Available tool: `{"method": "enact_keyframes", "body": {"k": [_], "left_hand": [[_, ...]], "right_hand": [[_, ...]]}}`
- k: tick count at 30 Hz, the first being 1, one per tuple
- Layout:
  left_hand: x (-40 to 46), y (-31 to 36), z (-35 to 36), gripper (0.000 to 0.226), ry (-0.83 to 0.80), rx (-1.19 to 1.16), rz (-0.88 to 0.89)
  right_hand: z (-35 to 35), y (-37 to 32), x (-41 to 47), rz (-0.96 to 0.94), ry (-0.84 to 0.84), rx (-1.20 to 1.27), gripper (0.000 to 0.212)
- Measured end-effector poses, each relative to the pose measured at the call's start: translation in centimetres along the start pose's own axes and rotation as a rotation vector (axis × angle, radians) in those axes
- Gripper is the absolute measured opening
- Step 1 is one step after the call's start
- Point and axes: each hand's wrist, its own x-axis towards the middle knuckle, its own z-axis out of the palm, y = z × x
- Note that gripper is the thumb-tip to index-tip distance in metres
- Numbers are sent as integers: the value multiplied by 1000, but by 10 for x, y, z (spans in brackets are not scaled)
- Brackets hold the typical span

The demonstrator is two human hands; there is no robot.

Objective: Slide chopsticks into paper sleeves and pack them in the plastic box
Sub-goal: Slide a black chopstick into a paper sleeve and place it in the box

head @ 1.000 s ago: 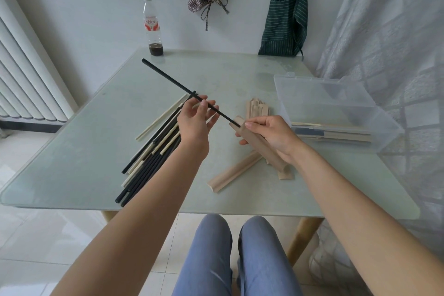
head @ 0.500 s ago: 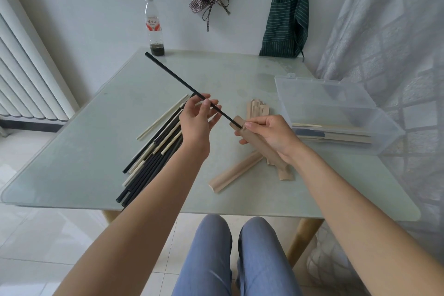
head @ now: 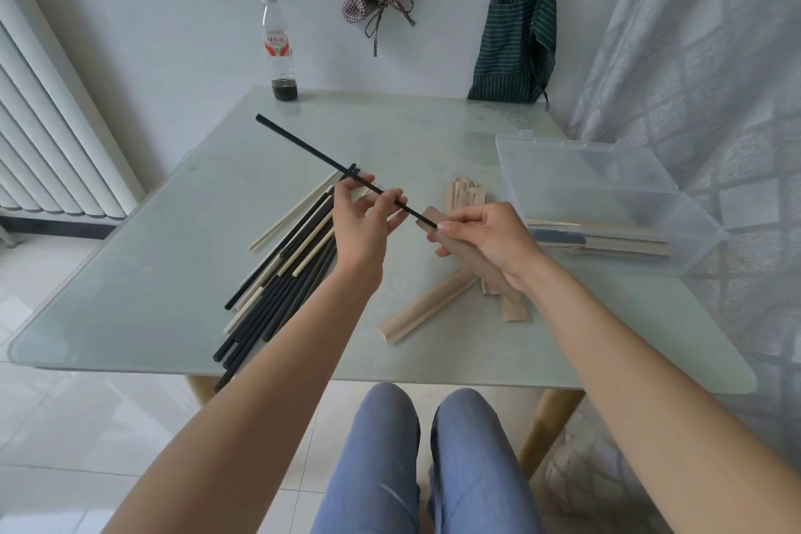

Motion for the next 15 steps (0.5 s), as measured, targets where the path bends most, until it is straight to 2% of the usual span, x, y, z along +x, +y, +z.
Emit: {"method": "enact_keyframes", "body": {"k": [8, 15], "left_hand": [[0, 0, -1, 26, -34, 52, 65], [2, 3, -2, 26, -57, 69, 92]], "right_hand": [[1, -4, -1, -17, -6, 22, 6], [2, -6, -3, -18, -22, 11, 14]]}}
